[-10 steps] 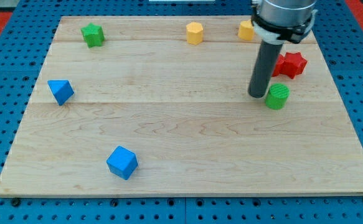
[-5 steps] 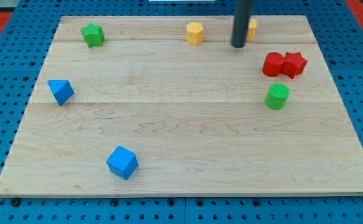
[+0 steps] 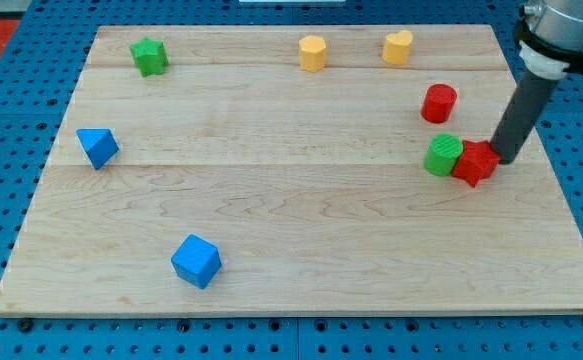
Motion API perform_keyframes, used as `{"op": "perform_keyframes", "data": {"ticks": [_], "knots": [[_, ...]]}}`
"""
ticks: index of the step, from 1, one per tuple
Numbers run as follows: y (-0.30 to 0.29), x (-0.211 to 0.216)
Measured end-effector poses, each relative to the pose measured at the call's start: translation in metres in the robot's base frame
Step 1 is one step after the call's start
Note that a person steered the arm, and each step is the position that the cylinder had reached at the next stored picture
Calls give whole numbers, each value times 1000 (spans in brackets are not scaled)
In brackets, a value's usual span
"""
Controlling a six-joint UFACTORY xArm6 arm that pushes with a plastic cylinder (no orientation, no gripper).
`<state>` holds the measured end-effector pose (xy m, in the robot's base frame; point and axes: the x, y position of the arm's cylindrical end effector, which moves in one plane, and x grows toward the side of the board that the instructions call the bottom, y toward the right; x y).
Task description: Keep red blocks and green circle in a diagonal line
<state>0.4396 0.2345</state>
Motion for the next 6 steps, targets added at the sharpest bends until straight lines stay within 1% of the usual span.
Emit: {"op": "perform_keyframes", "data": {"ticks": [1, 3, 4, 5, 6], "knots": [[-2, -43], [-18, 74], [-4, 64], [-9, 33], [-58, 70]]}}
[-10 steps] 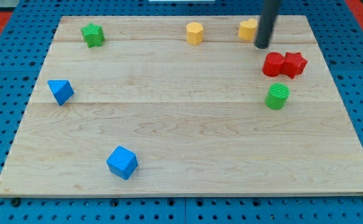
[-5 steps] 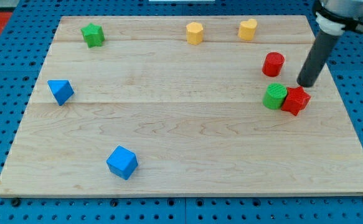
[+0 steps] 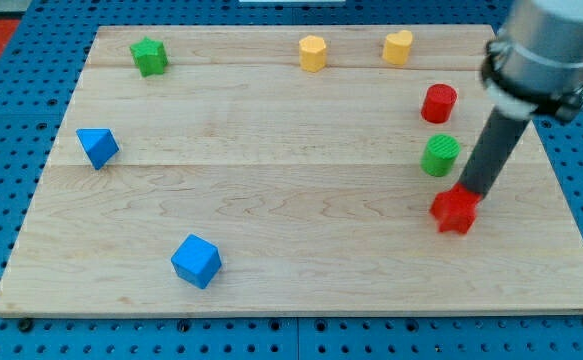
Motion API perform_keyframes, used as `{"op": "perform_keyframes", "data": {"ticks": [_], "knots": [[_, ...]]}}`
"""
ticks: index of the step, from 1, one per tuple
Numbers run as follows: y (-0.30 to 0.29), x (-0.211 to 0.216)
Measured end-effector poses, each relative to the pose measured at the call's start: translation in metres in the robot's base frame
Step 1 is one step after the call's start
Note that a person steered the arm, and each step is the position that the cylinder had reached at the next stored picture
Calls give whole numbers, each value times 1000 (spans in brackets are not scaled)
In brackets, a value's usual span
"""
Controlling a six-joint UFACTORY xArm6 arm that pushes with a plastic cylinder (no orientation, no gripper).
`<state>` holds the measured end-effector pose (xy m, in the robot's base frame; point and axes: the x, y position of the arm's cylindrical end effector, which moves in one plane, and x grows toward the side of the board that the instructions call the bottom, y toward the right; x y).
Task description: Keep red blocks and green circle in a diagonal line
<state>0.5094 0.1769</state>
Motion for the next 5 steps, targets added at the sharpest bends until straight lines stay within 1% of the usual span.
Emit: {"op": "perform_keyframes", "data": {"ticks": [1, 2, 3, 4, 5], "knots": [[-2, 44], [38, 22], [73, 24], [80, 24], [75, -28]]}}
